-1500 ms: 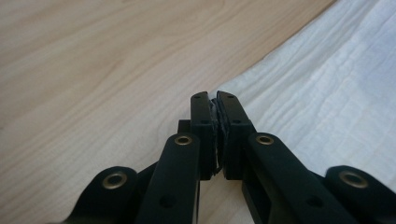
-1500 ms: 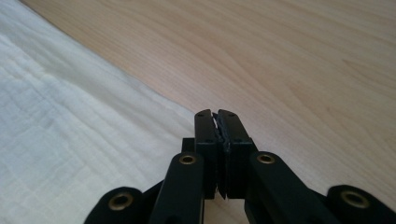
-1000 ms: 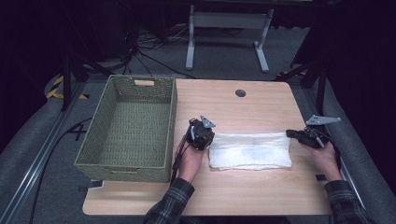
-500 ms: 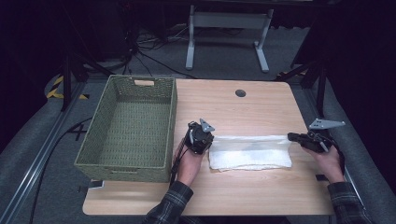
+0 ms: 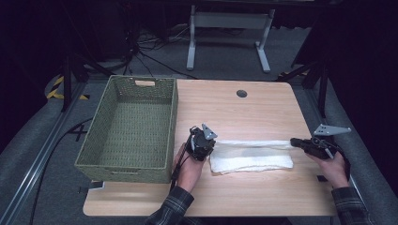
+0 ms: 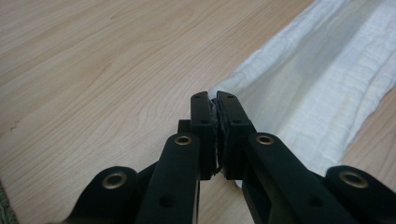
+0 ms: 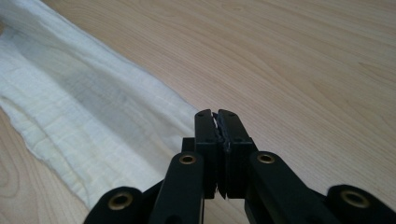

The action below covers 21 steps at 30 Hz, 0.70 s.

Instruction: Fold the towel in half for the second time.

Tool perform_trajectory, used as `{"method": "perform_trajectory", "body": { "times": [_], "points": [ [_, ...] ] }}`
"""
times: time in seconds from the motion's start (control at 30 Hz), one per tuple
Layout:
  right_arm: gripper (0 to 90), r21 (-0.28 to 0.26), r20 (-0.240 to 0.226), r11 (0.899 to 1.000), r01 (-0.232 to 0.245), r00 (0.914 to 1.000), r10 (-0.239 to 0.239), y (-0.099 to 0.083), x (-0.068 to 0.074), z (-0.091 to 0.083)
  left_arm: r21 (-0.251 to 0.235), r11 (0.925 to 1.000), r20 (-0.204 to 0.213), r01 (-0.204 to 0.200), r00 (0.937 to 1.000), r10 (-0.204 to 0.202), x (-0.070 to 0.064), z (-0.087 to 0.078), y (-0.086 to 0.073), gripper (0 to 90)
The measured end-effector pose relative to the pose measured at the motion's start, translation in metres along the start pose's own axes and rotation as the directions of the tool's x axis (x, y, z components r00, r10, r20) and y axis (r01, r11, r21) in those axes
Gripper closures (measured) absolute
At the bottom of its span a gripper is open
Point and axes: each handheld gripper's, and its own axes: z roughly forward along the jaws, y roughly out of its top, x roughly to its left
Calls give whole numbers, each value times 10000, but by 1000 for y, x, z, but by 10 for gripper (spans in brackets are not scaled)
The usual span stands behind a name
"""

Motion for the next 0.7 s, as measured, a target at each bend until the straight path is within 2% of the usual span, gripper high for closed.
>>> {"method": "perform_trajectory", "body": {
  "times": [0.2,0.37,0.4,0.53,0.7],
  "points": [
    [874,-26,-64,10000,93,9999,-93,-5,5,-4,125,9998,71,-128,9999,127,-8,-4,-9,863],
    [874,-25,-212,9999,113,9997,-114,-8,11,-7,258,9997,221,-21,9998,16,-12,-6,-17,864],
    [873,27,-234,9998,185,9996,-184,-10,12,-8,367,9993,220,-70,9997,62,-13,-7,-18,863],
    [873,117,-273,9997,230,9994,-227,-13,15,-10,269,9996,329,-96,9994,87,-17,-9,-21,863],
    [872,85,-431,9997,225,9988,-221,-18,20,-16,492,9984,400,-280,9989,260,-24,-14,-28,862]
  ]
}}
